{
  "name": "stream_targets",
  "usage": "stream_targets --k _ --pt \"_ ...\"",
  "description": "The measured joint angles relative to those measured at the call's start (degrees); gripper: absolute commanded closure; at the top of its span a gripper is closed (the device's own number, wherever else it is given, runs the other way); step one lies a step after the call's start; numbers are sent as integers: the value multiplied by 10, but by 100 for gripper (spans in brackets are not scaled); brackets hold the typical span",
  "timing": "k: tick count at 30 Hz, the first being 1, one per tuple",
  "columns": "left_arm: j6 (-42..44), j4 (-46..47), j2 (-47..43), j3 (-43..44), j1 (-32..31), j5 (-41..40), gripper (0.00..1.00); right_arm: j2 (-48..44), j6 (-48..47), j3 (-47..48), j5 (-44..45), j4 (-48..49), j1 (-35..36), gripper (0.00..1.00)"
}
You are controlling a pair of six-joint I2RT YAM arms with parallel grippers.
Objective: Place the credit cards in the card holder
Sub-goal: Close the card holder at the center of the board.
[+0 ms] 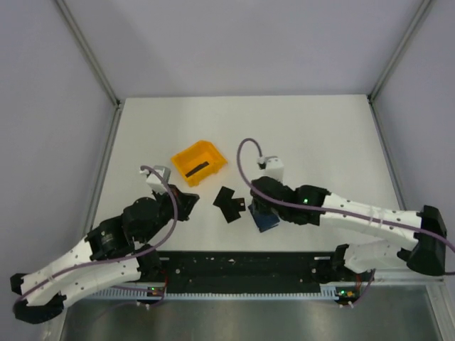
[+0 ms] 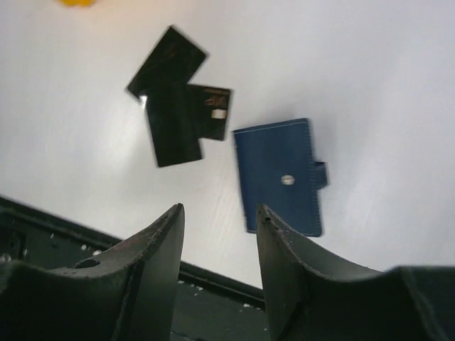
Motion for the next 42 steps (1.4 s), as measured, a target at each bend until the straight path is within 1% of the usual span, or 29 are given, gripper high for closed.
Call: stream_targets --k 2,4,6,8,11,13,16,19,26,28,31,34,37,42 --pt "6 24 32 0 0 16 100 -50 26 -48 2 -1 -55 61" --pt "14 58 79 -1 0 39 100 -81 49 -95 2 -16 -108 62" --pt "22 99 128 -4 0 63 100 -94 65 -131 4 -38 -142 63" --pt "28 136 171 -8 0 84 100 -97 77 -161 1 -64 -160 64" --pt "37 183 232 -11 0 112 100 -95 88 -185 -15 -85 -164 65" --pt "41 211 269 -12 0 126 100 -88 88 -195 -28 -80 -164 65" --pt "47 247 320 -12 0 142 100 -78 82 -218 -52 -45 -165 65" --pt "47 265 358 -12 0 149 100 -67 69 -241 -81 2 -165 66" --pt "48 282 402 -12 0 150 100 -32 28 -258 -145 106 -165 66" --pt "48 288 411 -12 0 150 100 -41 19 -272 -168 141 -165 65" --pt "48 299 429 -13 0 149 100 -79 10 -297 -185 172 -165 62" --pt "48 309 449 -16 0 150 100 -124 9 -313 -181 178 -165 59" --pt "48 317 475 -17 0 152 100 -173 12 -332 -165 190 -165 59" --pt "47 325 499 -17 0 160 100 -189 17 -355 -148 200 -165 59"
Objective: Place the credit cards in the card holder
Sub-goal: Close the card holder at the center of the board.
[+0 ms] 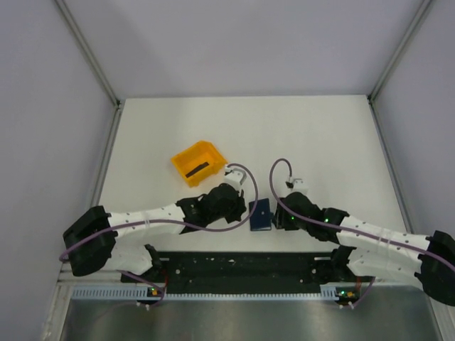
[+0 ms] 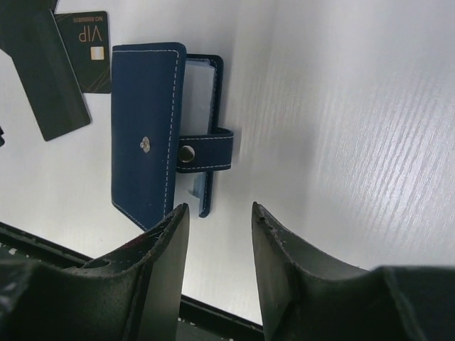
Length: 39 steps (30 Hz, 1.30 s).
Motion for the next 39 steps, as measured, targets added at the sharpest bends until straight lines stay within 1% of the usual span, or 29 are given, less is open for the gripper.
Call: stream_targets --k 7,18,29,39 --pt "0 5 6 0 0 8 100 30 0 -4 12 11 0 60" --pt "-3 9 6 0 0 10 100 112 -6 0 11 72 0 57" --pt "-11 13 12 -1 0 12 100 137 12 0 31 117 0 57" --pt "-13 23 22 -5 0 21 100 142 66 0 92 114 0 56"
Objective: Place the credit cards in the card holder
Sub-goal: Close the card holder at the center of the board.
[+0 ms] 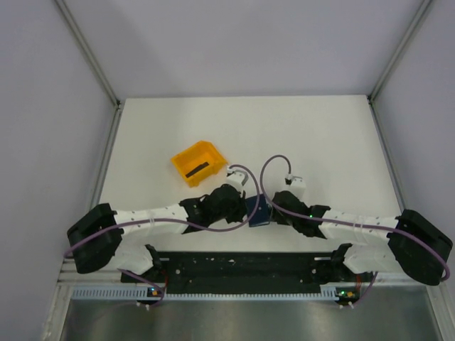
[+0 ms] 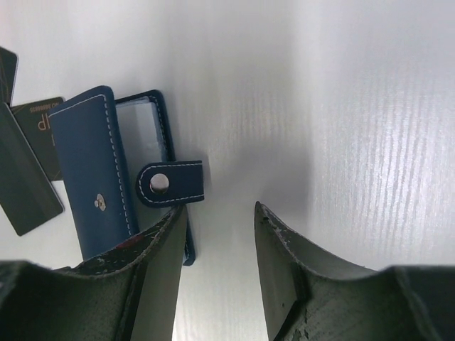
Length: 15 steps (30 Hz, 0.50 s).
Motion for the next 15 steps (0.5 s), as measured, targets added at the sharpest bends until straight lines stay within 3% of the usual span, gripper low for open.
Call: stream_targets --k 15 --pt "1 20 35 -1 1 5 100 -16 120 -5 74 -27 -3 55"
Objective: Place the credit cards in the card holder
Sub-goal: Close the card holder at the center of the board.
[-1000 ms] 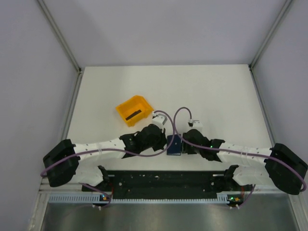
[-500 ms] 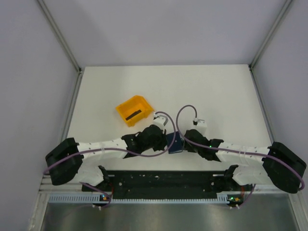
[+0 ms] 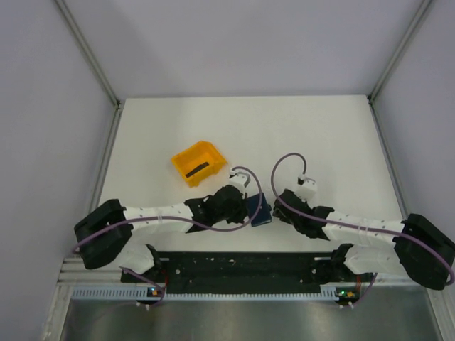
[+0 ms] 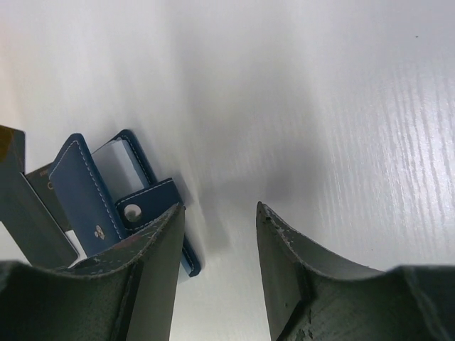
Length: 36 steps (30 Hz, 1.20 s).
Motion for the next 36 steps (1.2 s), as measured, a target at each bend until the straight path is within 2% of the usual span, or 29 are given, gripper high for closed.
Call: stream_targets --k 8,14,18,24,29,36 --pt "21 -1 42 47 14 6 100 -128 2 -37 12 -18 -1 55" --pt "42 1 74 108 20 17 100 -203 -67 -42 -17 -15 -1 55" --pt "49 2 96 128 26 24 100 -171 -88 -39 -28 -33 -2 55" --pt "50 6 101 111 39 28 100 -89 -118 -28 -47 -39 -3 54" --pt "44 9 101 76 46 30 100 -72 -150 -35 -86 21 -21 52" --pt "44 22 126 71 59 37 100 -58 -184 -57 -141 92 -42 52"
